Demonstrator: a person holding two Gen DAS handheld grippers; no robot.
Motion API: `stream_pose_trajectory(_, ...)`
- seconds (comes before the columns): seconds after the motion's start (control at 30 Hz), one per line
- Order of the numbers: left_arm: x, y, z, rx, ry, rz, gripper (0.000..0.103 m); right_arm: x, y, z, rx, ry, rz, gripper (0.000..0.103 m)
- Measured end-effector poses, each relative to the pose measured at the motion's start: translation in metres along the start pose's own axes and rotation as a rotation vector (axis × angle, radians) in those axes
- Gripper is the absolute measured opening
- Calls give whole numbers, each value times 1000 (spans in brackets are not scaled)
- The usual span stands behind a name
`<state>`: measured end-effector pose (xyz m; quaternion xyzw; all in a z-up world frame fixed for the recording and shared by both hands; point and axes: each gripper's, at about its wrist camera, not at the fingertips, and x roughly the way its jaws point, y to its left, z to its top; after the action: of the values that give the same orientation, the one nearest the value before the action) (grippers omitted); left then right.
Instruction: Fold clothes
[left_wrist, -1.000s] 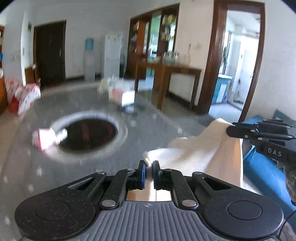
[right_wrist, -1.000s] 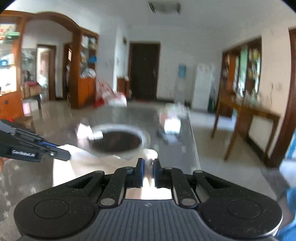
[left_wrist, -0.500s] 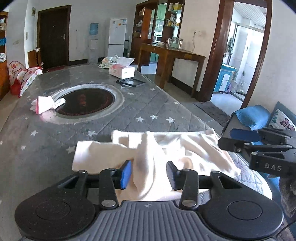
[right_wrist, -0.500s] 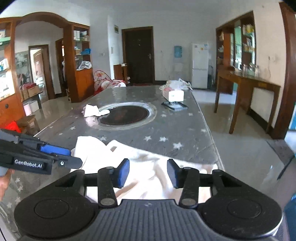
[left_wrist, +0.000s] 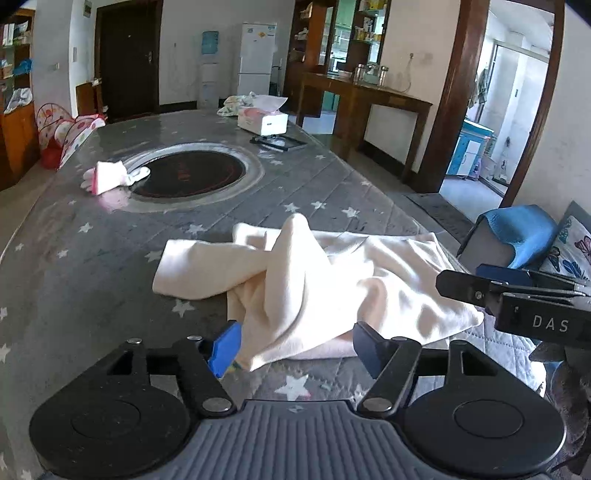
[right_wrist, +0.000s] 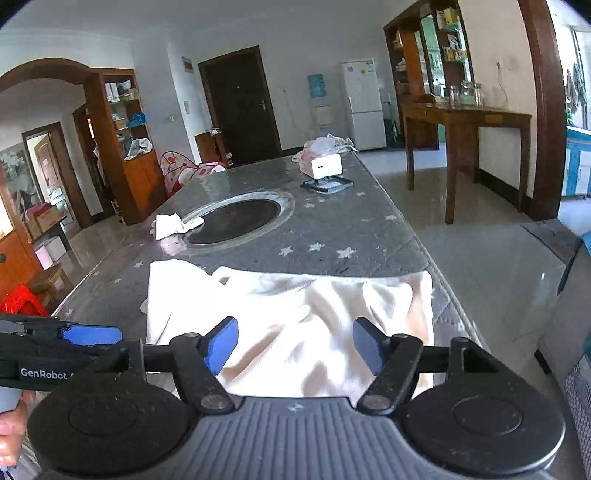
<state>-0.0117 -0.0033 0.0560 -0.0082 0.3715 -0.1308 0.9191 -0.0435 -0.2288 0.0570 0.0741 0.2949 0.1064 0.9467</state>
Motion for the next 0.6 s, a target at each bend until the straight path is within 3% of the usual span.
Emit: stream_pose_trajectory(0.6,-3,-2,-13,1,29,53,91,-1,10,-13,18,50,-20,87)
